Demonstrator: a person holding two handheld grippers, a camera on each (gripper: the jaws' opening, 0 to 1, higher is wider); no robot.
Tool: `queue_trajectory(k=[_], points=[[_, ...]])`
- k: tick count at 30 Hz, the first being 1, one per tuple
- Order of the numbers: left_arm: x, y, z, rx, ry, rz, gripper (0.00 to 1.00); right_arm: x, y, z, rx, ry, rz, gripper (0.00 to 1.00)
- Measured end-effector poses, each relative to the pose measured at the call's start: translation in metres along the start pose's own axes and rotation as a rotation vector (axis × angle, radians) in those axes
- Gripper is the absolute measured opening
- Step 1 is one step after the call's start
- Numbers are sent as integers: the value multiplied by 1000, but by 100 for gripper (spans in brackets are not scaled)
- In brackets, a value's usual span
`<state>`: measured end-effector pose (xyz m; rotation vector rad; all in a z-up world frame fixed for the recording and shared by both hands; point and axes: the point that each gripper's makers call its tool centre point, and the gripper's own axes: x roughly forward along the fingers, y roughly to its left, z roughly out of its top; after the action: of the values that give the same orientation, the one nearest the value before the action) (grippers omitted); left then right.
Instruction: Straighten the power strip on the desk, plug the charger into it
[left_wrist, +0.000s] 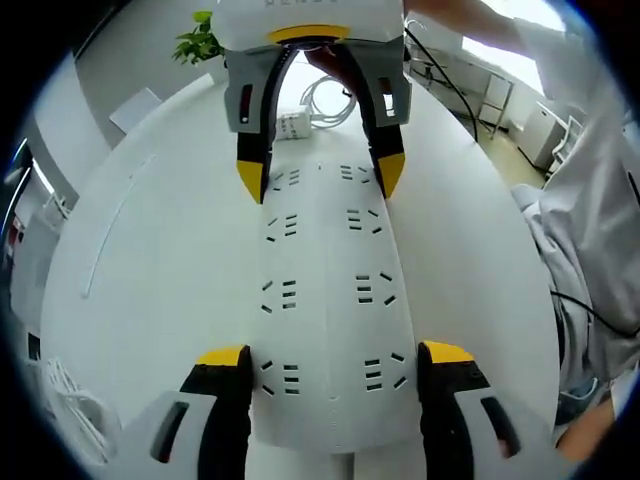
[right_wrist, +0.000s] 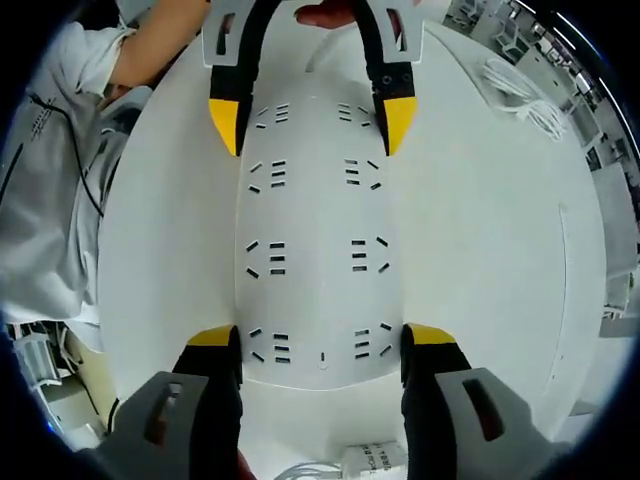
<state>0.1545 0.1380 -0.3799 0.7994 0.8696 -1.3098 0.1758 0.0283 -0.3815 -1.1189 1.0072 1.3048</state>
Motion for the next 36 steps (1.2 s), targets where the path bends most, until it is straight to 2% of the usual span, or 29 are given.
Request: queue_trajectory(k=[36], points=[[1, -2, 2, 28, -7, -18, 69, -2, 8, -1, 46, -5, -12, 64]])
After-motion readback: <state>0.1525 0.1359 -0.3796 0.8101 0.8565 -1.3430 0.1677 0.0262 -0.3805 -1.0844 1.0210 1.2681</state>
